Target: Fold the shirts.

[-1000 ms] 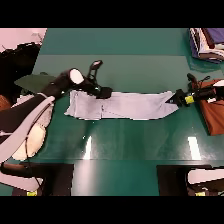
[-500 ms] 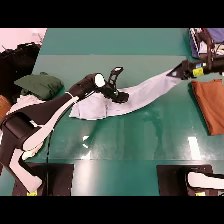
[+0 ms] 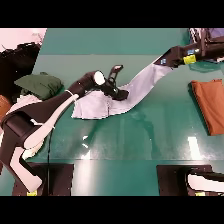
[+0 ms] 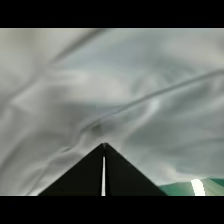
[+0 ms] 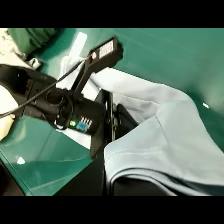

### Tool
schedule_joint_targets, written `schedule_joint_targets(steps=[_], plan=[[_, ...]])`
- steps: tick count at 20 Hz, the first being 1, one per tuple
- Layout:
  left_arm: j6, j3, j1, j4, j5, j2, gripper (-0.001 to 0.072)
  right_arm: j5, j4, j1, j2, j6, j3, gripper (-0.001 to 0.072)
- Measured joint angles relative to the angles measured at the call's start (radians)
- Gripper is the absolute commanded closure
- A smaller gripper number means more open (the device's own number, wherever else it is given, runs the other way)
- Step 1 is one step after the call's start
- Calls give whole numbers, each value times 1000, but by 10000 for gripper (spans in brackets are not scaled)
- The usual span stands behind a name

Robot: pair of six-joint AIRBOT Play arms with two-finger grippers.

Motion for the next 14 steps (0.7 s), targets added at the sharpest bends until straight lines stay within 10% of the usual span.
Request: schedule_joint_targets(steps=[8,11,14], plan=[[-2,24,343,167,-109,275,687,-170,71,289,-116,-20,10,668],[2,25,473,204,-138,386,687,-295,178,428,-220,-91,20,236],[5,25,571,223,-164,460,687,-359,233,545,-341,-170,98,215]])
